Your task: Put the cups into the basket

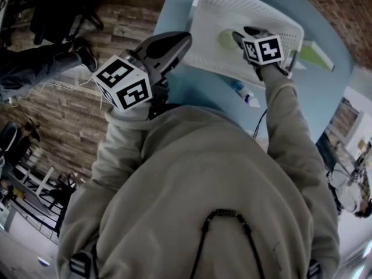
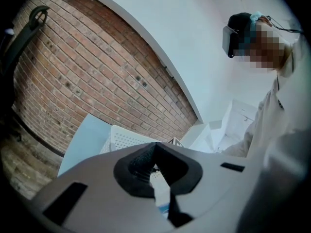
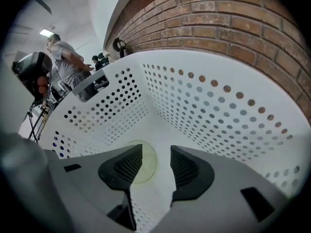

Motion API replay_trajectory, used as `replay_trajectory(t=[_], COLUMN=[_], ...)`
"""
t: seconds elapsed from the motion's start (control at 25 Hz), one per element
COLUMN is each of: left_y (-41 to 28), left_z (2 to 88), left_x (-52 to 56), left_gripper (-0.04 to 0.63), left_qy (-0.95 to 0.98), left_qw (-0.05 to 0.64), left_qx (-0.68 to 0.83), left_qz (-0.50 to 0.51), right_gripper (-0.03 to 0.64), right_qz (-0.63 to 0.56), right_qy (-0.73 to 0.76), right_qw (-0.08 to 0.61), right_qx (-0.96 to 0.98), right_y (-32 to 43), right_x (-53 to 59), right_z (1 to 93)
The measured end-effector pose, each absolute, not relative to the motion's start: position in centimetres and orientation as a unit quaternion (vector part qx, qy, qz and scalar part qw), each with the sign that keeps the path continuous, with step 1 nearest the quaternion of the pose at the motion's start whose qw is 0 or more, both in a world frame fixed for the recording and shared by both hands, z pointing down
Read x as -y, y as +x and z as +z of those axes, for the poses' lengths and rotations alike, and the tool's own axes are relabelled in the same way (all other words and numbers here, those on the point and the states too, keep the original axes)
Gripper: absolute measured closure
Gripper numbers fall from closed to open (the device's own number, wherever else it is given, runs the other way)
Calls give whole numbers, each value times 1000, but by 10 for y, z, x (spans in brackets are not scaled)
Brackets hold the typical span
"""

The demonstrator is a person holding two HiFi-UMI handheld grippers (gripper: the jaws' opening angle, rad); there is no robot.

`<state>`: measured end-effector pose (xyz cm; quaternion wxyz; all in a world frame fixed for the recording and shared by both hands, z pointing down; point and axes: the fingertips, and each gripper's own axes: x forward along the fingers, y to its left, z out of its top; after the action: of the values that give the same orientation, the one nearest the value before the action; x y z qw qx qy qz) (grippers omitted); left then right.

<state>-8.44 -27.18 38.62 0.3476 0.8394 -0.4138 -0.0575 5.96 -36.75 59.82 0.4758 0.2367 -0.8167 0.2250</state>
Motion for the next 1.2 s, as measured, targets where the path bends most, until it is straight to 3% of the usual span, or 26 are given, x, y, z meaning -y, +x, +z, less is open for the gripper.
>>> replay_trajectory(t=[0.16,0.44,0.88,1.2], left_y=[-84,-73,-41,-16], left_z=[374,352,321,285], left_x=[265,249,219,203], left_gripper=[598,598,598,598], left_qy=[846,859,887,912], left_qw=[335,315,288,238], left_qx=[410,400,358,333], left_qz=[-58,-54,-36,-27], right_gripper=[438,601,604,604], right_qz=[214,208,233,192], right_qy=[249,270,280,258], right_qw=[450,394,297,133], right_qx=[830,853,883,937], right_y=[55,61,85,90], right_x=[370,362,298,257], right_z=[566,506,431,339])
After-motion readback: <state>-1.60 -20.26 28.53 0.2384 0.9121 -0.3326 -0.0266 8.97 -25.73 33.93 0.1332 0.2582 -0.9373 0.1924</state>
